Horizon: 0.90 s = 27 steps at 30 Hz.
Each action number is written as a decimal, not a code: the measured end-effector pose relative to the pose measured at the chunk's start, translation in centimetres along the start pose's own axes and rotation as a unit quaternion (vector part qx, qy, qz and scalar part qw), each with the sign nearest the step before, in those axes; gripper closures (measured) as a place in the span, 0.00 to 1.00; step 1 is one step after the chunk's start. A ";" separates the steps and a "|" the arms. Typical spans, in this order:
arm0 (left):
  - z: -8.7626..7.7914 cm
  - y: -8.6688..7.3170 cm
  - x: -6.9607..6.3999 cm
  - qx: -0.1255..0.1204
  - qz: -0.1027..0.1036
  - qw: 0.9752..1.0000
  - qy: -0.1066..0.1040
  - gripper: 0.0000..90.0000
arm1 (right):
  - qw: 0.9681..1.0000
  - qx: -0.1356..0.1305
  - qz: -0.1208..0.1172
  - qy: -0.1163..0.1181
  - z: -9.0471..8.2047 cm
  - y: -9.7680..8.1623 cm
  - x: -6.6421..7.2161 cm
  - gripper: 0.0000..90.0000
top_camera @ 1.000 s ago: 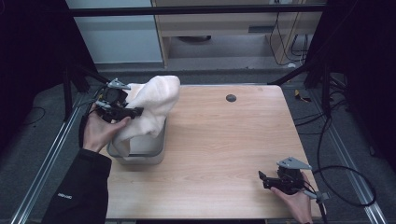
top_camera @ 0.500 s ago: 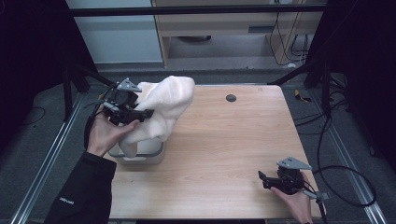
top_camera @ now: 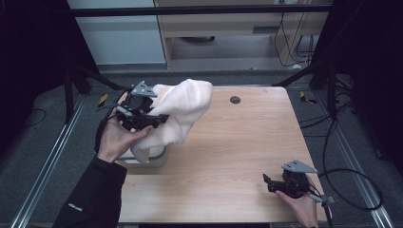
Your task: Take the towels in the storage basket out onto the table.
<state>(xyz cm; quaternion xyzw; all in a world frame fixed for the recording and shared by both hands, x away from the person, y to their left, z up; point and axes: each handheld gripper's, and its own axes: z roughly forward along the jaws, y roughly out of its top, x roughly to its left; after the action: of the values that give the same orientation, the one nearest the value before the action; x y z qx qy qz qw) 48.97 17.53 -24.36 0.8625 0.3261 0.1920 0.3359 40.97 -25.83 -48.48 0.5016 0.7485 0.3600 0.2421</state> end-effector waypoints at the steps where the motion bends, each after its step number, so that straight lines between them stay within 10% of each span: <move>1: 0.1 0.1 -0.2 0.000 0.001 1.000 -0.001 0.73 | 1.000 -0.001 0.001 0.000 0.0 0.0 0.0 0.15; 27: 3.5 2.5 -4.3 0.012 0.041 0.998 -0.036 0.73 | 1.000 -0.002 0.007 0.001 -0.2 -0.1 -0.1 0.15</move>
<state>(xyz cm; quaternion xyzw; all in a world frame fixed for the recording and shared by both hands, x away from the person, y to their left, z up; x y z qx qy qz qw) 48.92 11.55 -25.55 0.8856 0.2804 0.1702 0.3287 40.77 -26.01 -48.43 0.5058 0.7444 0.3637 0.2403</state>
